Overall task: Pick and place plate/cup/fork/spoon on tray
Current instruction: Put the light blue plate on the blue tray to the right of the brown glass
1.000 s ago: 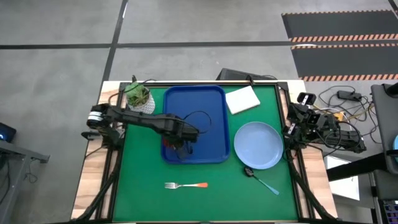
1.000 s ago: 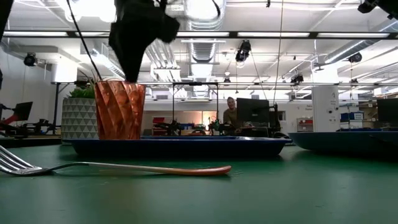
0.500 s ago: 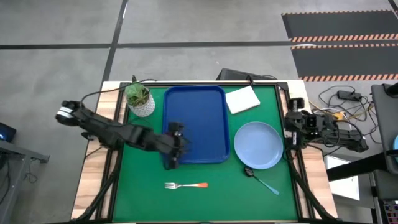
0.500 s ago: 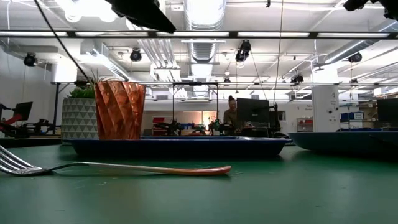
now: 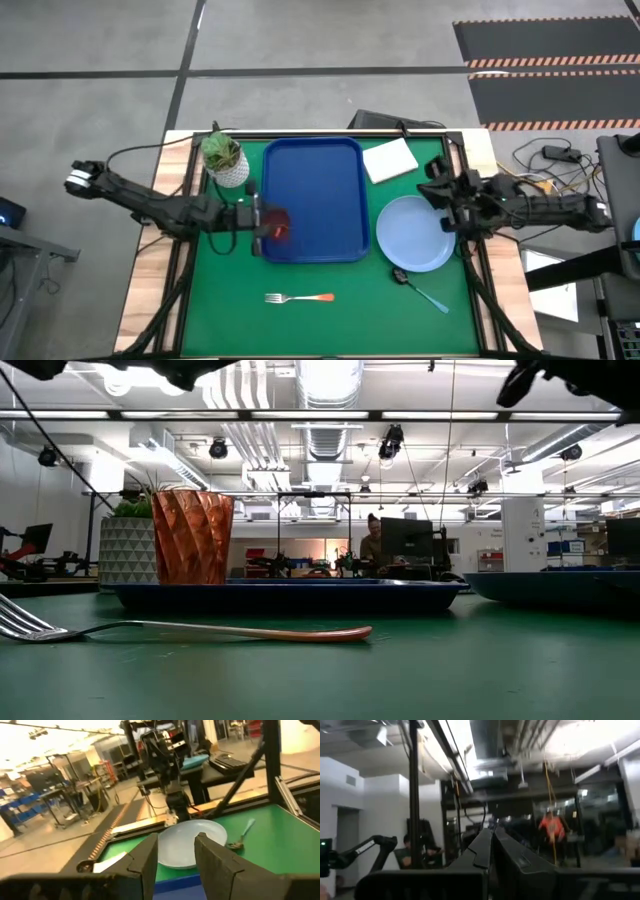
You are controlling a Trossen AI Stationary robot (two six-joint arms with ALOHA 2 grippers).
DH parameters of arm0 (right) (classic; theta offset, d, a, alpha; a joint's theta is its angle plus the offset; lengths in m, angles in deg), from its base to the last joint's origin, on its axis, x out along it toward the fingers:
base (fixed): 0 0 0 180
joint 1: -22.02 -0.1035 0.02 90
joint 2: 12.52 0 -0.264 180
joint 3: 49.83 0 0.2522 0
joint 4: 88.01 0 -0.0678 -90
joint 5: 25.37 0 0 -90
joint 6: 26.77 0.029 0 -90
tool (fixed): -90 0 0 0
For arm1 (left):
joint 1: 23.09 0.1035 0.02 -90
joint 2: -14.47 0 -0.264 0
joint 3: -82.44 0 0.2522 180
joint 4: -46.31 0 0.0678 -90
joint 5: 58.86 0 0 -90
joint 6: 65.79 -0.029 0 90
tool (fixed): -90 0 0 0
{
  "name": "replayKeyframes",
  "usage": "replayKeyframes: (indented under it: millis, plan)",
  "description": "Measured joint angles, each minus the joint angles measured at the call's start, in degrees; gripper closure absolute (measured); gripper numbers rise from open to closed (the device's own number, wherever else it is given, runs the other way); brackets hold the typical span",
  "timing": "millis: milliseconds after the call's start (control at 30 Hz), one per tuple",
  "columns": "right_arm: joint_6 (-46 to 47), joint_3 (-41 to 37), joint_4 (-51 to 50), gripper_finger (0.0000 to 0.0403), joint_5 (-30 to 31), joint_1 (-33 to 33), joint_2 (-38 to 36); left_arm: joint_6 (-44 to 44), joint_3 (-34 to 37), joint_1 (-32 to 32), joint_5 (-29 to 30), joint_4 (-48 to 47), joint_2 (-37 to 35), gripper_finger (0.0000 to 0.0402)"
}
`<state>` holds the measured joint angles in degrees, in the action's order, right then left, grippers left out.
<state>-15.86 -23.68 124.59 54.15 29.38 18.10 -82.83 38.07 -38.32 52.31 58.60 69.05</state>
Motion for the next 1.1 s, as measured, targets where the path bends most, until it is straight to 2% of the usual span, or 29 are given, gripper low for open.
replayKeyframes:
  millis: [133,267,367,467,533,667,767,867,1100]
  plan:
    - [1.2,5.5,-3.6,0.0394,0.0,-1.6,7.1,0.2,2.7,0.0,1.3,0.1,-3.5,0.0292]
    - [2.9,13.5,-15.5,0.0394,0.2,-4.0,12.2,0.2,5.5,0.0,1.3,0.0,-5.7,0.0292]
    - [5.8,19.9,-31.0,0.0394,1.3,-6.8,16.2,0.2,7.3,0.0,1.3,0.0,-6.9,0.0292]
    - [9.8,27.2,-46.9,0.0394,6.5,-11.2,20.1,0.2,7.8,0.0,1.3,-0.1,-7.4,0.0292]
    - [14.0,32.6,-61.6,0.0394,10.7,-14.5,23.4,0.2,7.8,0.0,1.3,0.4,-7.6,0.0292]
    - [29.9,43.8,-89.6,0.0394,16.7,-20.9,31.8,-0.2,7.7,0.0,1.3,0.8,-7.6,0.0292]
    - [40.3,50.4,-103.0,0.0394,16.6,-25.0,38.1,-1.2,7.4,0.0,1.3,1.0,-7.5,0.0292]
    - [43.1,53.8,-109.6,0.0394,16.1,-27.8,44.5,-1.4,7.4,0.0,1.3,0.9,-7.3,0.0292]
    - [42.7,55.9,-109.2,0.0394,14.5,-29.1,55.1,-1.8,7.3,0.0,1.2,1.1,-7.1,0.0292]
